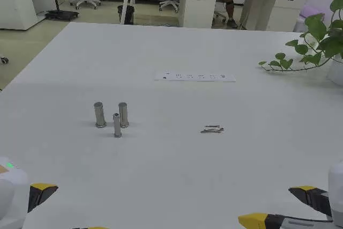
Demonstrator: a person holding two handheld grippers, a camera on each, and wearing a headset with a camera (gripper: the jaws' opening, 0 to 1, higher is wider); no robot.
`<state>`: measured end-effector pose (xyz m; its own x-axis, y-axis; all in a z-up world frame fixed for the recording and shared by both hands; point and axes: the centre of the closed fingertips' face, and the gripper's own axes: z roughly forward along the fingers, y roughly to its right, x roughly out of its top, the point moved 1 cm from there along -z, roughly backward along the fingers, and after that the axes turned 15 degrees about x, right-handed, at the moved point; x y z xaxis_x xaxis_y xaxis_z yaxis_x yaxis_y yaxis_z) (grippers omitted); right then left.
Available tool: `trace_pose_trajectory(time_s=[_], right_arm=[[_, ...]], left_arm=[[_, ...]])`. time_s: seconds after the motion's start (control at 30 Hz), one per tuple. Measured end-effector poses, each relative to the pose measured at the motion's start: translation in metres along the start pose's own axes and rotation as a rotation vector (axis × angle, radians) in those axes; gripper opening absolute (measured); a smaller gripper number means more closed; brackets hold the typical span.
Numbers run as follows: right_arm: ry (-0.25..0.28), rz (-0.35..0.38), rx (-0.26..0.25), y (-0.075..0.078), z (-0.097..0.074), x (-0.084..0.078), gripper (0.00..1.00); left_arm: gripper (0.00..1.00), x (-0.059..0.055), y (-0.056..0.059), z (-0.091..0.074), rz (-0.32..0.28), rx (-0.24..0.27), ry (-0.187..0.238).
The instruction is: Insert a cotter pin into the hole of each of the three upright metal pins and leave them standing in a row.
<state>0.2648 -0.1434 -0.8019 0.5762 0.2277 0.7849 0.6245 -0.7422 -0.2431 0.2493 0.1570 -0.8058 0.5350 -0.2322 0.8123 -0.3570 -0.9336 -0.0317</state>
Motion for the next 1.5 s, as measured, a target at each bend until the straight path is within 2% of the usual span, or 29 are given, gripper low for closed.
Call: trace_pose_trajectory(time_s=[0.2,0.3,0.5,0.6,0.73,0.93,1.23,1.5], right_arm=[[0.035,-0.013,0.005,-0.002,0.000,0.006,0.91],[0.074,-0.032,-0.013,-0.001,0.000,0.014,0.99],[0.111,-0.032,-0.016,-0.002,-0.001,0.020,1.00],[0.114,-0.039,-0.021,-0.002,-0.001,0.022,1.00],[0.133,-0.036,-0.018,-0.004,-0.001,0.025,1.00],[0.129,-0.036,-0.019,-0.003,0.000,0.027,1.00],[0.151,-0.018,-0.032,0.000,0.000,0.031,1.00],[0.148,0.000,-0.037,0.005,-0.001,0.034,1.00]], left_arm=[[0.99,0.004,0.000,0.000,-0.008,-0.004,0.037],[1.00,0.004,0.001,0.000,-0.013,-0.008,0.037],[0.99,-0.001,0.000,0.002,0.025,0.002,0.012],[0.94,-0.001,0.000,0.003,0.017,0.002,0.009],[0.95,0.001,-0.002,0.003,0.012,0.002,0.017],[0.99,0.005,-0.006,0.006,-0.008,-0.002,0.023],[0.99,0.010,-0.012,0.008,-0.009,-0.001,0.027],[0.99,0.012,-0.018,0.012,-0.008,0.001,0.019]])
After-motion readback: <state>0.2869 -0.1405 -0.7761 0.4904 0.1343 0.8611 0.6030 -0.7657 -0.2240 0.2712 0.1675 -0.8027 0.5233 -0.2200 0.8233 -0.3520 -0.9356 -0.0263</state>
